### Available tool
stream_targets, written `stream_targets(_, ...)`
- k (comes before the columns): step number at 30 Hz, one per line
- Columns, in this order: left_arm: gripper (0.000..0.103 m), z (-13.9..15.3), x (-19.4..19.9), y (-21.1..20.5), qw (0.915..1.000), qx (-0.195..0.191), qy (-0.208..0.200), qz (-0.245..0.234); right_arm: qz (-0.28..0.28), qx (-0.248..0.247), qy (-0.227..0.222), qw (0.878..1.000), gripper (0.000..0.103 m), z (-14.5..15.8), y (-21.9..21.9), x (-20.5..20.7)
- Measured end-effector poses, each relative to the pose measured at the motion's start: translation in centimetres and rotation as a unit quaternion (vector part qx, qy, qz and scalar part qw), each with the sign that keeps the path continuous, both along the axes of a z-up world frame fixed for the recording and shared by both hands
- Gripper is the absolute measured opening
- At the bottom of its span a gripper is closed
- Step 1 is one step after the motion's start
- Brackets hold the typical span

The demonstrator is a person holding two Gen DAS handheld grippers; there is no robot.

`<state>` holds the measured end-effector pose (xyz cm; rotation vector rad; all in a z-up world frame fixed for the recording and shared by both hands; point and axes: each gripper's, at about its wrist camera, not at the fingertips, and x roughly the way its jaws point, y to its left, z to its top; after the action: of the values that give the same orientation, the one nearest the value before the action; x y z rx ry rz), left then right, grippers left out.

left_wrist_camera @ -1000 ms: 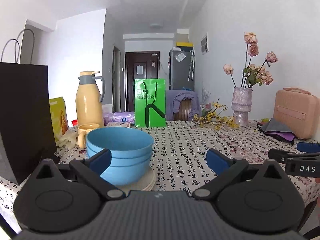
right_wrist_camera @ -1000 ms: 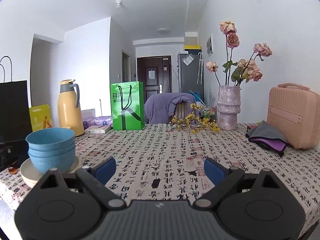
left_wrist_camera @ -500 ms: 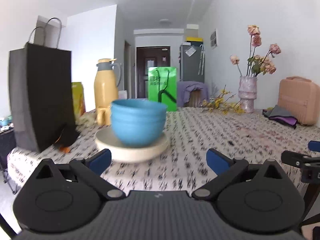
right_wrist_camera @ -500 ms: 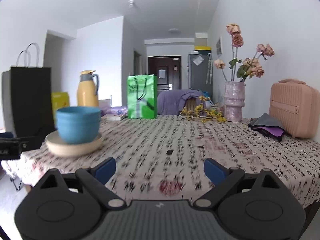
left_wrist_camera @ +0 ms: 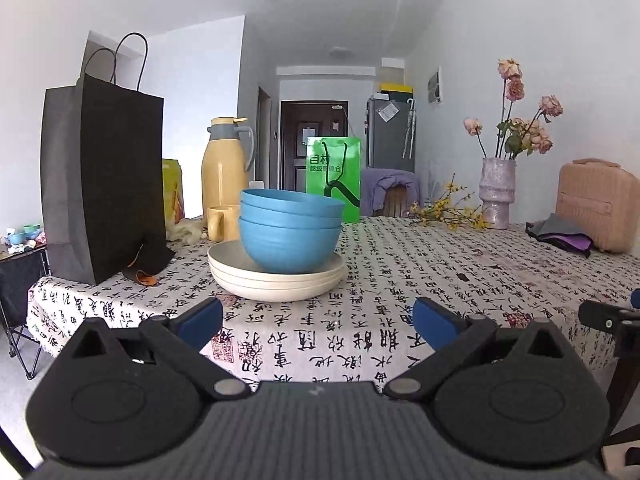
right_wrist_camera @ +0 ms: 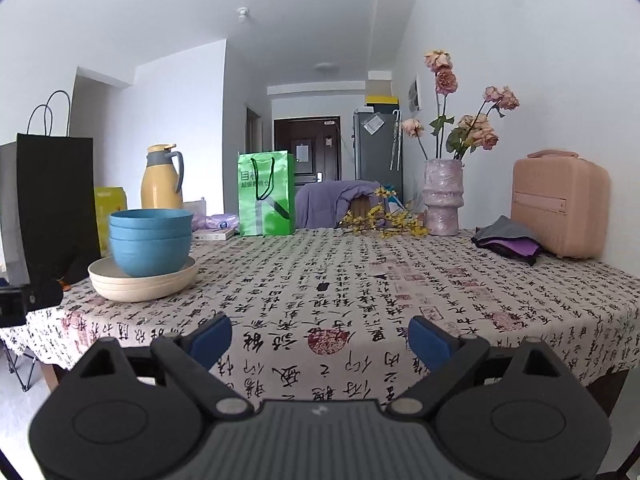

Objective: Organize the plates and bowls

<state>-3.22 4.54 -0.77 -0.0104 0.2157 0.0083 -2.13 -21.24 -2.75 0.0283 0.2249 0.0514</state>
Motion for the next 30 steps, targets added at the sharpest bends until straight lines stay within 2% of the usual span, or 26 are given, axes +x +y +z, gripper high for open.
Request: stream_targets(30,0.103,0.05,-0.42,-0.45,0.9998,0.007,-0.014,-0.013,0.002,0.006,0.011,1.000,0.095,-0.06,-0.03,0.67)
